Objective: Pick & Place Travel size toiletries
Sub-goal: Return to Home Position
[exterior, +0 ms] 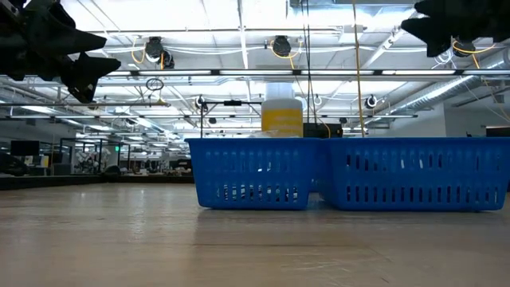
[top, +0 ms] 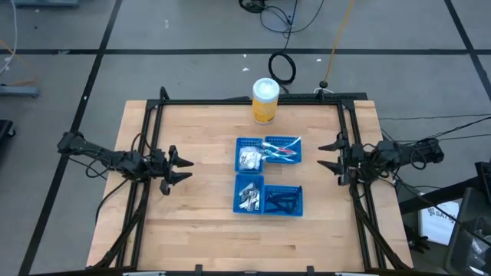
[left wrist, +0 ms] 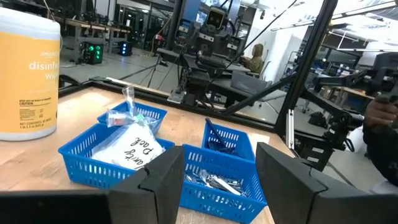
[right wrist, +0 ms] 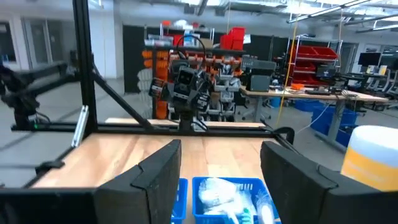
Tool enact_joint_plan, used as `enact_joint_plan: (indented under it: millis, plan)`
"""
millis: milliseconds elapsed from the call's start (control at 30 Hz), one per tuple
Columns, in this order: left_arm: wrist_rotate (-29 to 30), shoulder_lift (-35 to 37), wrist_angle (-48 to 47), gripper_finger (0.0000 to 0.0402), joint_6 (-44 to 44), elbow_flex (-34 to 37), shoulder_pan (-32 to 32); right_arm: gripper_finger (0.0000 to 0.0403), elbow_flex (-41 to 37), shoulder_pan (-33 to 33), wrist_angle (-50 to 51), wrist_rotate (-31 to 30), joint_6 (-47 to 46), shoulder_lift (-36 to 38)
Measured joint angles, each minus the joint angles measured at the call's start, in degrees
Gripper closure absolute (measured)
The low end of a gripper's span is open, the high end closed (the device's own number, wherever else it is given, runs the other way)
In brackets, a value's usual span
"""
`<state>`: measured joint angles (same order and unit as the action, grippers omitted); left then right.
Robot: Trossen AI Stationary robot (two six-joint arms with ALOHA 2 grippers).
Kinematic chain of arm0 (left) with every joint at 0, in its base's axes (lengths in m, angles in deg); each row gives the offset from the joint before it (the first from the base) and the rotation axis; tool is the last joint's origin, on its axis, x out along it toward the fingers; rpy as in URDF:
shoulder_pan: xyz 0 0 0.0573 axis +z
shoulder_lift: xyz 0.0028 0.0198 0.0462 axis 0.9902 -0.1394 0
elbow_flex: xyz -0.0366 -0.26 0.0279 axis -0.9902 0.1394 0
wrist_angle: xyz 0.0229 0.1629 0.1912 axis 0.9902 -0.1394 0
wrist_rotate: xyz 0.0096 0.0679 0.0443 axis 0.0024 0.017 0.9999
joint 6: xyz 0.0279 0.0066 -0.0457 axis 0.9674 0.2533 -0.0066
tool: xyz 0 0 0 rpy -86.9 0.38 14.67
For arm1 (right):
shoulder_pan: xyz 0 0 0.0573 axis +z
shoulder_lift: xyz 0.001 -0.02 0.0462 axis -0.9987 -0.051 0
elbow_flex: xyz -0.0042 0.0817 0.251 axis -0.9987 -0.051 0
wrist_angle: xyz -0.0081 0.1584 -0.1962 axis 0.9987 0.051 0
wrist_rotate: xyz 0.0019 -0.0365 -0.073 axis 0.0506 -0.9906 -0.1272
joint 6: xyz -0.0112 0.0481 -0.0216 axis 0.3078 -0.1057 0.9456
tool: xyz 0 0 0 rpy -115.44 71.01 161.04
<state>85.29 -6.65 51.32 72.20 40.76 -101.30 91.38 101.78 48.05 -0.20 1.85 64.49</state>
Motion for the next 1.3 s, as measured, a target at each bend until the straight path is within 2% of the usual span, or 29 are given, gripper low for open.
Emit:
enact_joint_plan:
  millis: [267,533,800,1067,1300]
  plan:
    - [0.1,0.0,0.0,0.0206,0.0,0.0,0.0,0.0195,-10.2,0.0,-11.0,0.0,-1.7,5.2]
    - [0.1,0.0,0.0,0.0206,0.0,0.0,0.0,0.0195,-13.2,-0.1,-11.6,1.5,-1.4,7.3]
    - [0.1,0.0,0.0,0.0206,0.0,0.0,0.0,0.0195,-17.6,-3.2,-12.3,1.5,-3.6,7.3]
    - [0.1,0.0,0.0,0.0206,0.0,0.0,0.0,0.0195,-18.3,-4.0,-10.4,8.5,-3.6,7.2]
    - [0.1,0.0,0.0,0.0206,0.0,0.0,0.0,0.0195,-18.3,-4.0,-7.0,8.6,-4.4,7.2]
